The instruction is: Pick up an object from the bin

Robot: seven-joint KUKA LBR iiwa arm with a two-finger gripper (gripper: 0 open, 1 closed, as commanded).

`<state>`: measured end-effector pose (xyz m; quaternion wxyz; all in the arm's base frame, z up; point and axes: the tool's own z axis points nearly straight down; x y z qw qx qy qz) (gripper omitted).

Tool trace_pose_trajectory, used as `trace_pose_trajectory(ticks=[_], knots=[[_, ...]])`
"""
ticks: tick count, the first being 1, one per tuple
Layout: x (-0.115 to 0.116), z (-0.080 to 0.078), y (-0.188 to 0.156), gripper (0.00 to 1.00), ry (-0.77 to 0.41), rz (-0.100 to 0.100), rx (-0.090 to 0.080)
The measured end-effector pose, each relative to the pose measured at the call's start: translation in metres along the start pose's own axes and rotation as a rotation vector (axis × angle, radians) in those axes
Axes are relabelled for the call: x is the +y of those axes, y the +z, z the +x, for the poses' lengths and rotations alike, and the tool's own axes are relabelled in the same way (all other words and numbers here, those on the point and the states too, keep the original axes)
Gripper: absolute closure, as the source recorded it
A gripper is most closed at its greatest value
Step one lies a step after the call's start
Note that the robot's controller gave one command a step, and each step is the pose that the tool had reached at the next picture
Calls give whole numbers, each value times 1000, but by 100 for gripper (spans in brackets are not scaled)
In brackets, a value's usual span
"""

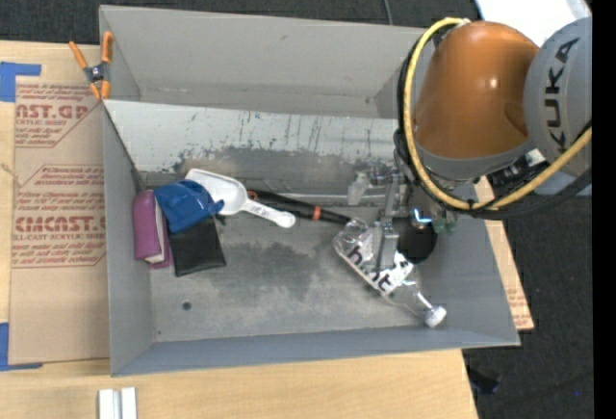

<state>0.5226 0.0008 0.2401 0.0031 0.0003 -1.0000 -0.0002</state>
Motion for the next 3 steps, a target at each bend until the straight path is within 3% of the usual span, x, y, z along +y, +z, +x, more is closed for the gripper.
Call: trace_pose_trajectory(ticks=[1, 2, 3], knots=[[0, -1, -5, 0, 0, 0, -8], [-9, -16, 13, 0, 85, -2, -15], [-28, -28, 31, 0, 112, 0, -7]])
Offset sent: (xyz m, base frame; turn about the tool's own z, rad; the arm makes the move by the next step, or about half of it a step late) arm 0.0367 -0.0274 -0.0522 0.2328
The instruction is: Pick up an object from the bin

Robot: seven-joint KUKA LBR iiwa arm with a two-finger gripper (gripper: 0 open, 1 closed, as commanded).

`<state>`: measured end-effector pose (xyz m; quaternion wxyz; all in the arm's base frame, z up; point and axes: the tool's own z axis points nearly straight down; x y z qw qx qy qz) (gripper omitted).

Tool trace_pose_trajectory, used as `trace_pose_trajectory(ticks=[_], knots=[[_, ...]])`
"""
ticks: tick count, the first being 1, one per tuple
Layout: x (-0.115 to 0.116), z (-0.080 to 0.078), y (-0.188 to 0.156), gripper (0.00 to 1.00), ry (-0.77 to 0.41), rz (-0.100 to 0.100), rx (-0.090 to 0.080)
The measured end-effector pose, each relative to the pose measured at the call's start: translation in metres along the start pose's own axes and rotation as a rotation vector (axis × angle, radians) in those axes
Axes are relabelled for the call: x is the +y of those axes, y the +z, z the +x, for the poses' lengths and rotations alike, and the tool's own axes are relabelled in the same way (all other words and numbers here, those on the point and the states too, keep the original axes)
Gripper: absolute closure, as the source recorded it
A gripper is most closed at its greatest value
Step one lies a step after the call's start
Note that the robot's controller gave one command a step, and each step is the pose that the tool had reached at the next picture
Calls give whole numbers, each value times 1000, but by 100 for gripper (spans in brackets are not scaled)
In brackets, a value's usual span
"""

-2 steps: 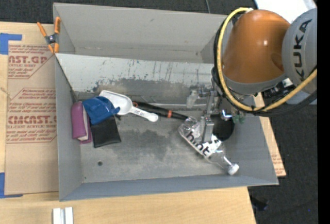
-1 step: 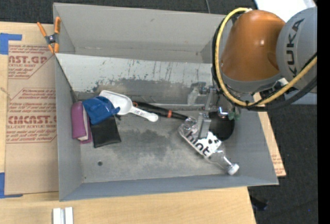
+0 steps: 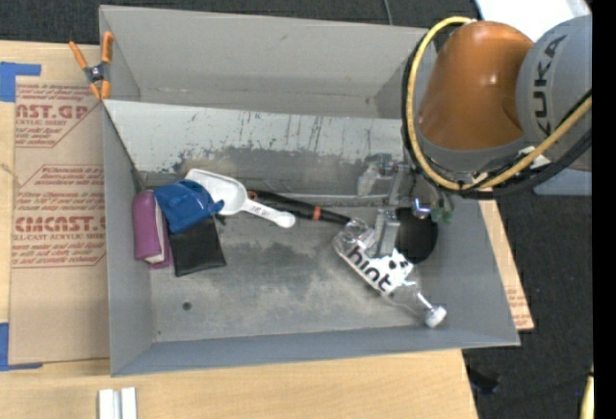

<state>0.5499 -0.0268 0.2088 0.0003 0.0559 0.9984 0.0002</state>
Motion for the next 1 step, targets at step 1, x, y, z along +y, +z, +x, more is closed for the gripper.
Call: trace_pose_trajectory(ticks=[1], knots=[[-11, 7, 36, 0, -121, 0, -6]])
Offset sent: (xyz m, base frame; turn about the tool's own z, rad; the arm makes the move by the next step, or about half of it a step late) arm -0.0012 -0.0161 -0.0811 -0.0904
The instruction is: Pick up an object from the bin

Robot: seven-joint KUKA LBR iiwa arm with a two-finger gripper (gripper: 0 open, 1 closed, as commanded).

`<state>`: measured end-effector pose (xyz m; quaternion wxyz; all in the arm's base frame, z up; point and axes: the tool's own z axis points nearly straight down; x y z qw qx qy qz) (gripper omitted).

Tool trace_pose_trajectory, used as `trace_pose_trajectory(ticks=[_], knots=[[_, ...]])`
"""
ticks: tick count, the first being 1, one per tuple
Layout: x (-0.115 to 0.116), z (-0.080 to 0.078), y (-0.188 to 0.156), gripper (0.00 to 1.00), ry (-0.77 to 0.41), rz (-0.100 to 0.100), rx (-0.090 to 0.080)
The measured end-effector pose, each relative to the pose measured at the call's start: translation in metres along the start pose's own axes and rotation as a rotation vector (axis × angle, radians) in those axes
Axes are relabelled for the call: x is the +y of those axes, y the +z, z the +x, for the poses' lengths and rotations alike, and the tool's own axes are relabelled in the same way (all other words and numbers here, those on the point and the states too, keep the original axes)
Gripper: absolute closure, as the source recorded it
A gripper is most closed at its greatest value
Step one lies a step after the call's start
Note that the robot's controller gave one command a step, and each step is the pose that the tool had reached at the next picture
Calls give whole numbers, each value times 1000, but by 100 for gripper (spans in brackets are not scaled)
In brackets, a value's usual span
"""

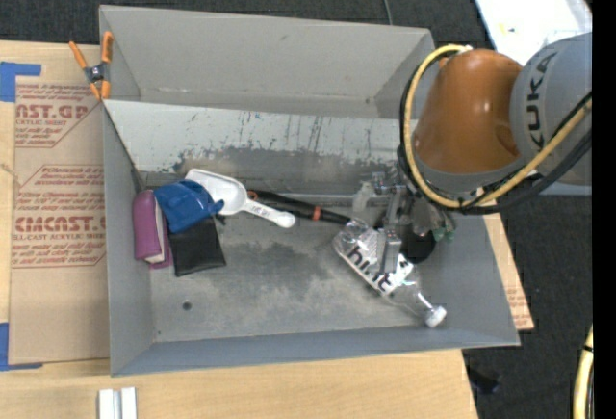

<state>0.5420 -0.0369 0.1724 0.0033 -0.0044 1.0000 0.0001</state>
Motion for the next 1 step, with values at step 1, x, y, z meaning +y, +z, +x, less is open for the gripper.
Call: trace_pose_trajectory(ticks=[1], knots=[[-2, -3, 25, 0, 210, -1, -2]])
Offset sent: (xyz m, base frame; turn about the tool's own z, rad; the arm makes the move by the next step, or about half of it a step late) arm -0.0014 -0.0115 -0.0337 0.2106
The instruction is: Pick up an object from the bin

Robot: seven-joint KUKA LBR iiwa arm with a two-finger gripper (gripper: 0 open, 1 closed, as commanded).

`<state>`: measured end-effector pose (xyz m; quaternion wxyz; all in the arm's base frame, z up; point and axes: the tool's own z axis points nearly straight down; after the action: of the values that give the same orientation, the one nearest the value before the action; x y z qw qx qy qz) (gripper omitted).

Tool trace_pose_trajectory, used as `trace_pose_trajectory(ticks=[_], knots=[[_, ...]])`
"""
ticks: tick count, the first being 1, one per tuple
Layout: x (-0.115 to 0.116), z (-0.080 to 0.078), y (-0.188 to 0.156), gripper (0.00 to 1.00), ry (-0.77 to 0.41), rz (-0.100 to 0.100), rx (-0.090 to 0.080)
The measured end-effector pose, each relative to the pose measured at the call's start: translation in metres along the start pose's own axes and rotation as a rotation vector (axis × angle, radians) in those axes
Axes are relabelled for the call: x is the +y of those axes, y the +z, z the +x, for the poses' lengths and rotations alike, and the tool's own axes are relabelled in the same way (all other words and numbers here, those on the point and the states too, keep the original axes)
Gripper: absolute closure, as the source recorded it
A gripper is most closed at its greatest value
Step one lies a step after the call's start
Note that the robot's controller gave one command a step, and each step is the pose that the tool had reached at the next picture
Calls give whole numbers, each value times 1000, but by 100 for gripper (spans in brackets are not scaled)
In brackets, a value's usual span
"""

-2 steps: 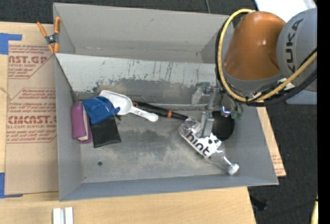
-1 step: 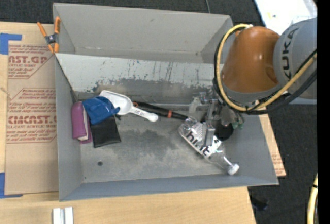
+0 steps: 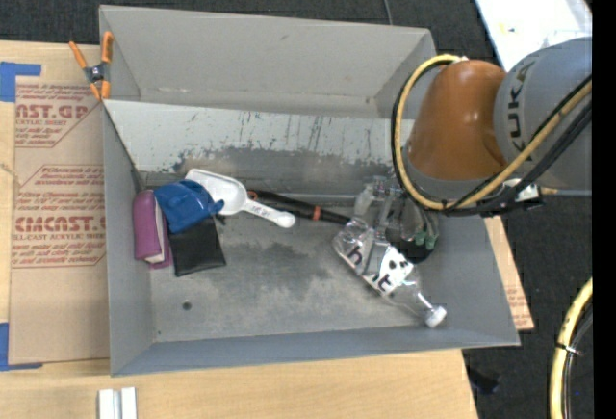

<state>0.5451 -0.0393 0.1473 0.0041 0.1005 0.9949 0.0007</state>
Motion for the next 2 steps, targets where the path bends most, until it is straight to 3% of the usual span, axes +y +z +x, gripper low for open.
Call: trace_pose_trajectory(ticks=[1, 2], knots=[[-5, 1, 5, 0, -112, 0, 2], [-26, -35, 35, 0, 168, -1, 0]])
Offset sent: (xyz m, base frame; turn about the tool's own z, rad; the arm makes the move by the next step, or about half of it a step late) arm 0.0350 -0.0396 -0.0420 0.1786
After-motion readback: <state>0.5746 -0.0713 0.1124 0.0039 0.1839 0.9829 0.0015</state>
